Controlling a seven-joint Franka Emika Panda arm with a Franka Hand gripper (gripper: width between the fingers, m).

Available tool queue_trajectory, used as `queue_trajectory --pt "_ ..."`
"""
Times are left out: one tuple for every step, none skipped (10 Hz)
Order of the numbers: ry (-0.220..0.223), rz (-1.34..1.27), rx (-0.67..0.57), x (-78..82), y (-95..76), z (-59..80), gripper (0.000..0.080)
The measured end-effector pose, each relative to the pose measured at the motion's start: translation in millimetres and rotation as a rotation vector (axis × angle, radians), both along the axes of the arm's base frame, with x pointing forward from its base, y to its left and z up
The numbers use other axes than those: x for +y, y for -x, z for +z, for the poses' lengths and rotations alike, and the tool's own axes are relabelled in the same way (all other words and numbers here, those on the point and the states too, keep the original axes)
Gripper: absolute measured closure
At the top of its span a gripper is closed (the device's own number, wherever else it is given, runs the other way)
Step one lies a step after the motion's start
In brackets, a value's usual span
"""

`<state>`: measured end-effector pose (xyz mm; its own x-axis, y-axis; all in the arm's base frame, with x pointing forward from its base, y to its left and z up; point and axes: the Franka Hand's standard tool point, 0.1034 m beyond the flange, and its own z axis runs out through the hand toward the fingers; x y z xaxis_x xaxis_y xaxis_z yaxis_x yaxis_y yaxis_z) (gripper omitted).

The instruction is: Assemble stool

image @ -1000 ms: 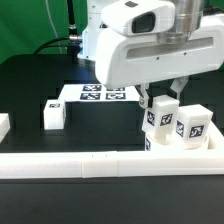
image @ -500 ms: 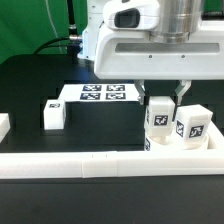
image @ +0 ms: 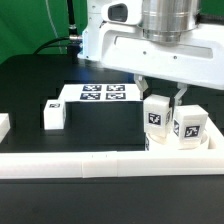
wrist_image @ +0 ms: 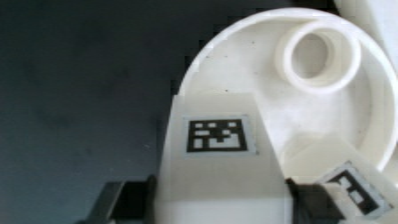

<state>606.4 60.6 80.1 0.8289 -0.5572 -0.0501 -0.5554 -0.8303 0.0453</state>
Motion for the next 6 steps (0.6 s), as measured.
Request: queue_trajectory --pt "0.006 -0.070 -0.001 -0.4 -0.2 0.3 0.0465" --pt "0.008 -0.102 -0.002 -0.5 -0.3 0.3 0.0465" --pt "0.012 -0.172 -0.003 -0.7 -0.5 0.5 0.0465" --pt "0.015 -0.222 -0.004 -0.7 -0.6 0.6 0.0465" --pt "0.020 -0.295 -0.005 -1.0 -0.8 0.7 0.0465" --pt "0.024 -0.352 -0.006 -1.3 -0.9 0.8 0.0465"
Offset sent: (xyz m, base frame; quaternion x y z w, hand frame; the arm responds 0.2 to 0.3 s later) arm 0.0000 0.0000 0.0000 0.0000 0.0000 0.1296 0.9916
